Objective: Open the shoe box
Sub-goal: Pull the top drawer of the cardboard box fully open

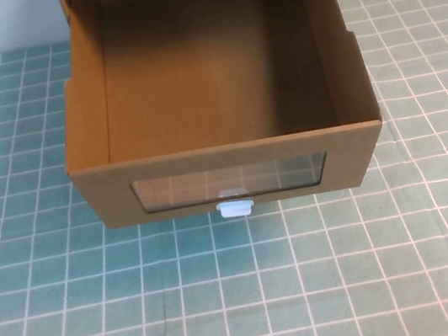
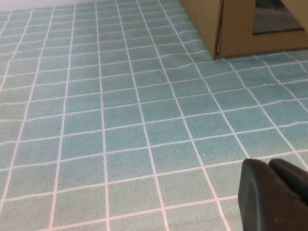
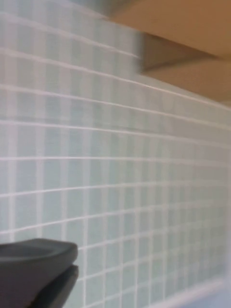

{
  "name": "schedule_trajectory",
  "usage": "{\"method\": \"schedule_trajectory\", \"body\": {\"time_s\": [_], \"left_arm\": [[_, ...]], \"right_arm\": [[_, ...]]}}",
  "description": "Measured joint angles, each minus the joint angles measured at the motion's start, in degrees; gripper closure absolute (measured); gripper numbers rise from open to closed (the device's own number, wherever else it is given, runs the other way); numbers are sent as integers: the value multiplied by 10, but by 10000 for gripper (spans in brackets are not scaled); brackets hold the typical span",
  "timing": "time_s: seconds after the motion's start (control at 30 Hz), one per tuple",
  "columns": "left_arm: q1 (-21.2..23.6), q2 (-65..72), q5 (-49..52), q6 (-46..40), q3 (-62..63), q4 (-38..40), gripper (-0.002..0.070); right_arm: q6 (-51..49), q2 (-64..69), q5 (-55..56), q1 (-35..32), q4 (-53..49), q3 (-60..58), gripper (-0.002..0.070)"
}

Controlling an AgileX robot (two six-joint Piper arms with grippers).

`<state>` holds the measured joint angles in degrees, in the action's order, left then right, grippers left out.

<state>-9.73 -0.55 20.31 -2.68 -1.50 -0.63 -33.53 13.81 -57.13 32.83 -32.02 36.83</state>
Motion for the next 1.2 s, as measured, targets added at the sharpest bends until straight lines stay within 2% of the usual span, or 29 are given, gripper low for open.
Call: {"method": "schedule_trajectory", "body": {"time_s": [0.13, 0.27, 0.47, 0.67, 0.83, 0.9, 1.0, 1.2], "left_arm": [[0, 0, 0, 0, 0, 0, 680], [0, 0, 0, 0, 0, 0, 680], [0, -1, 0, 0, 0, -1, 680], [0, -1, 0, 0, 0, -1, 680], [0, -1, 0, 0, 0, -2, 680], [0, -1, 0, 0, 0, -2, 680], [0, -1, 1, 0, 0, -2, 680], [0, -1, 1, 0, 0, -2, 680]], "right_arm": [[-42, -77, 100, -94, 49, -44, 689], [-55, -143, 204, -165, 146, -130, 689], [-33, -146, 292, -189, 228, -237, 689], [69, -146, 350, -189, 247, -296, 689], [287, -146, 417, -189, 341, -366, 689], [335, -146, 426, -189, 369, -380, 689], [362, -146, 400, -195, 373, -381, 689], [372, -146, 362, -251, 378, -381, 689]]}}
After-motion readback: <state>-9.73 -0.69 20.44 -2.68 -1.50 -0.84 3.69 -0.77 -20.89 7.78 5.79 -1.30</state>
